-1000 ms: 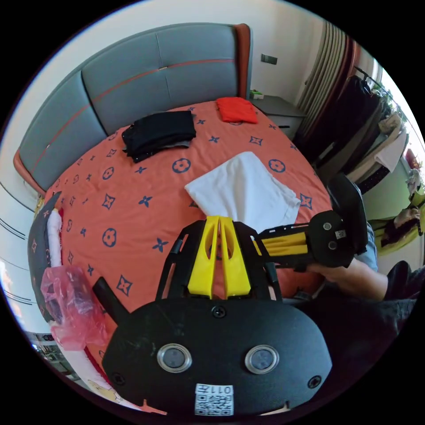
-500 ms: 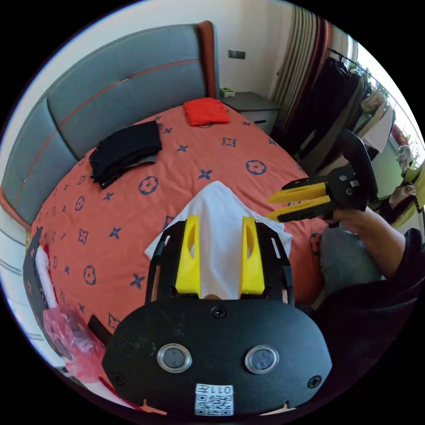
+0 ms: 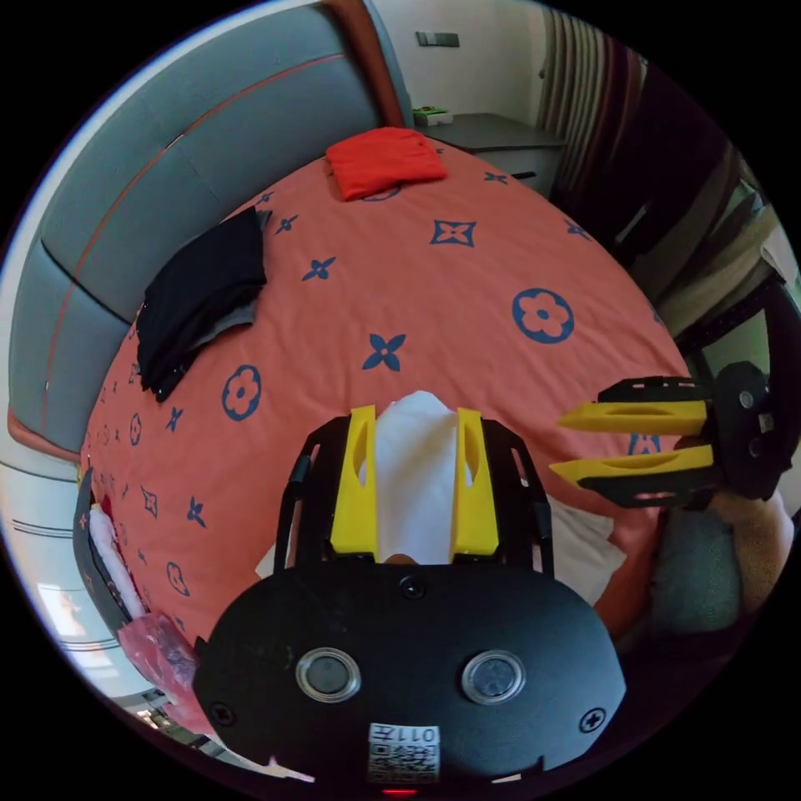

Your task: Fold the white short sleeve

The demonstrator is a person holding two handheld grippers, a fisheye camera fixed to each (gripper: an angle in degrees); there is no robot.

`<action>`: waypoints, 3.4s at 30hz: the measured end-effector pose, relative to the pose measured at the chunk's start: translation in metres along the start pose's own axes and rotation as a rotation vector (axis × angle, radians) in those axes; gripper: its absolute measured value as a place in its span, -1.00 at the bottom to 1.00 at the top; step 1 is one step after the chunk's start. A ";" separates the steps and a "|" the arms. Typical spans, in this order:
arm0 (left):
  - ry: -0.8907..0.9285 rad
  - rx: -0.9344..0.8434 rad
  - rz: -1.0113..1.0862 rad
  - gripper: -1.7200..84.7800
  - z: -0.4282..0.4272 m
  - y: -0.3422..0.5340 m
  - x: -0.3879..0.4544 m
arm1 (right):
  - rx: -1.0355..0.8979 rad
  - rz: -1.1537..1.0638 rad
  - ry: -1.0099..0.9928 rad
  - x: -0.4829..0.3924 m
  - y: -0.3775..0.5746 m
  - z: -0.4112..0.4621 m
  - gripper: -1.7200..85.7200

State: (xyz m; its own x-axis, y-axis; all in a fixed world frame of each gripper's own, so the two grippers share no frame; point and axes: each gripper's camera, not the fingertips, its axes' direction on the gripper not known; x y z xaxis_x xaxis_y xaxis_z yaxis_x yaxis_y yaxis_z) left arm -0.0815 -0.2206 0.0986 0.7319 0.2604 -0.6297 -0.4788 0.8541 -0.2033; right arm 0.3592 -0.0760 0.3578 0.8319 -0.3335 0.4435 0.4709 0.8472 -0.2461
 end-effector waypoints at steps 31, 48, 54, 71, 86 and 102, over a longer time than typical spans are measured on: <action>0.083 0.016 -0.059 -0.95 -0.153 0.226 -0.109 | -0.129 -0.050 -0.078 -0.097 -0.077 0.024 -0.84; -0.139 0.015 -0.176 -0.91 -0.102 0.185 -0.171 | -0.137 -0.033 0.520 -0.123 -0.072 -0.107 -0.73; -0.075 -0.094 -0.007 -0.88 -0.068 0.219 -0.146 | -0.146 -0.104 0.428 -0.153 -0.017 -0.105 -0.73; 0.007 -0.069 0.426 -0.79 -0.040 0.266 -0.065 | -0.283 -0.619 0.266 -0.264 0.049 -0.098 -0.65; -0.033 -0.182 0.521 -0.94 0.027 0.241 -0.061 | -0.343 -0.768 0.306 -0.255 0.043 -0.082 -0.86; -0.129 -0.126 0.523 -0.96 -0.006 0.219 -0.117 | -0.266 -0.638 0.292 -0.209 0.003 -0.150 -0.91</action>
State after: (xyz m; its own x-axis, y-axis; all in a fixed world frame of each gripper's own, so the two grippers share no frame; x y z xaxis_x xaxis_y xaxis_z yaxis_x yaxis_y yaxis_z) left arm -0.2748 -0.0669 0.1229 0.4307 0.6950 -0.5757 -0.8427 0.5380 0.0189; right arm 0.2307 -0.0655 0.1347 0.4001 -0.8543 0.3319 0.9122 0.3362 -0.2341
